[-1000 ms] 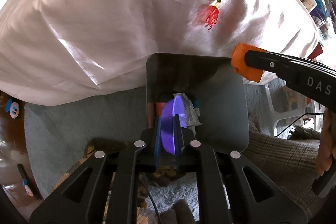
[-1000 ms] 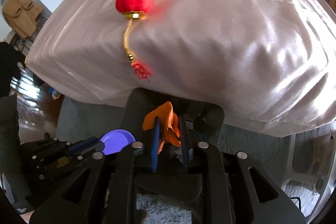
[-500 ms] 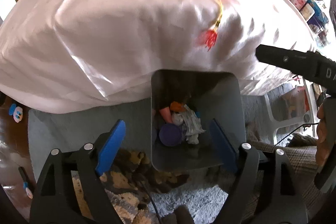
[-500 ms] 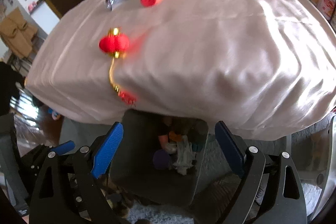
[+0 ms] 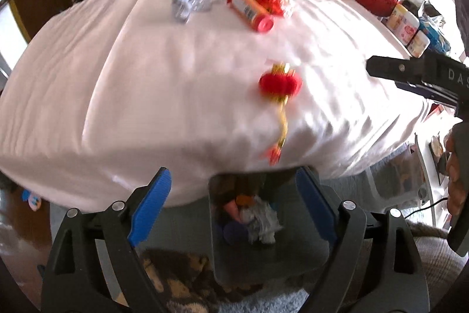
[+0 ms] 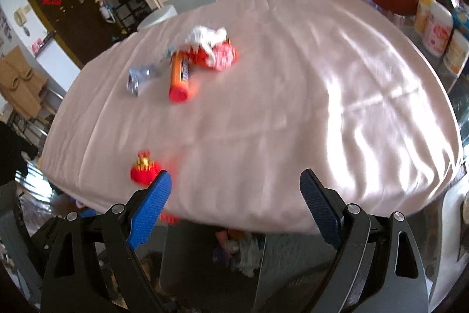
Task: Collect trash
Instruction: 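Grasp the red lantern ornament with the left tool while the right tool grasps white tissue, then lower the red lantern and white tissue into the bin and open both tools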
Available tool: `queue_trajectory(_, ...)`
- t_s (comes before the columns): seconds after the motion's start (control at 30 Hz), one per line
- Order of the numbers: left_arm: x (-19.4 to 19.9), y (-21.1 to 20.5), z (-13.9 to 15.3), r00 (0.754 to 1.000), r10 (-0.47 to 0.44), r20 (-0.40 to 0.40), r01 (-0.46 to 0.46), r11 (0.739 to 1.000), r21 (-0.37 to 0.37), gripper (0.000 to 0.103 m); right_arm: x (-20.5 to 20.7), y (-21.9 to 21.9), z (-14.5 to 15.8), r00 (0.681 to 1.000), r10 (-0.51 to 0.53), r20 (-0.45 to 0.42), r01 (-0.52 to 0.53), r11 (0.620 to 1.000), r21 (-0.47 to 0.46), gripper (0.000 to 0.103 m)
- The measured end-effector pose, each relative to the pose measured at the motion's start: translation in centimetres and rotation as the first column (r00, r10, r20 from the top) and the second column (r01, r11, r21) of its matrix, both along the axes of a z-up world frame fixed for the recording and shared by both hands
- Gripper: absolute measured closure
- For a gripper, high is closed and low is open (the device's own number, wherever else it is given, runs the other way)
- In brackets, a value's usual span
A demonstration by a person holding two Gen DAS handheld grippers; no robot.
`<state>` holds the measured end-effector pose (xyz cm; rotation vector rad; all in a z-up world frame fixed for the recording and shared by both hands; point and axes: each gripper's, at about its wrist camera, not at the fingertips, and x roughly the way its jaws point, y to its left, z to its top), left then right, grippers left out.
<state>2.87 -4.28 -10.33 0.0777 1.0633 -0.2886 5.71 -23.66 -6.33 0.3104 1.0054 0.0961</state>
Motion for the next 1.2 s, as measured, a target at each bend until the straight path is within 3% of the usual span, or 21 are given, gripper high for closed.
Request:
queue_trajectory(0.13, 1.8, -1.1, 0.5, 1.000, -0.004, 0.017, 0.004, 1.000, -0.024, 0.032, 2.2, 0.0, 1.2, 1.000, 0.004, 0.025, -0.005, 1.000, 0.013, 0.013)
queue_trajectory(0.37, 4.5, -2.9, 0.3, 1.000, -0.011, 0.022, 0.012, 0.998, -0.059, 0.038, 5.8, 0.2, 1.6, 0.999, 0.011, 0.044, -0.011, 1.000, 0.003, 0.013)
queue_trajectory(0.6, 6.2, -3.6, -0.7, 1.000, -0.011, 0.014, 0.012, 0.998, -0.058, 0.053, 10.3, 0.7, 1.8, 0.995, -0.002, 0.098, -0.002, 0.999, 0.040, 0.017)
queue_trajectory(0.7, 6.7, -3.7, -0.8, 1.000, -0.017, 0.023, 0.019, 0.999, -0.050, 0.056, 12.6, 1.4, 2.0, 0.993, 0.011, 0.116, -0.016, 0.999, 0.044, 0.023)
queue_trajectory(0.8, 7.4, -3.6, -0.8, 0.999, -0.015, 0.032, 0.017, 0.999, -0.040, 0.068, 14.5, 2.1, 1.8, 0.992, 0.021, 0.123, -0.026, 0.999, 0.040, 0.034)
queue_trajectory(0.9, 7.7, -3.4, -0.9, 0.999, -0.020, 0.032, 0.021, 0.999, -0.046, 0.070, 15.9, 3.1, 1.2, 0.993, 0.045, 0.105, -0.047, 0.999, 0.016, 0.047)
queue_trajectory(1.07, 7.7, -3.1, -0.8, 0.999, -0.024, 0.027, 0.025, 0.998, -0.050, 0.070, 15.9, 3.7, 0.6, 0.995, 0.055, 0.082, -0.052, 0.998, -0.040, 0.091)
queue_trajectory(1.2, 7.9, -2.4, -0.3, 0.999, -0.007, 0.031, 0.009, 0.998, -0.065, 0.070, 14.1, 3.1, 1.6, 0.992, 0.065, 0.108, -0.061, 0.997, -0.040, 0.092)
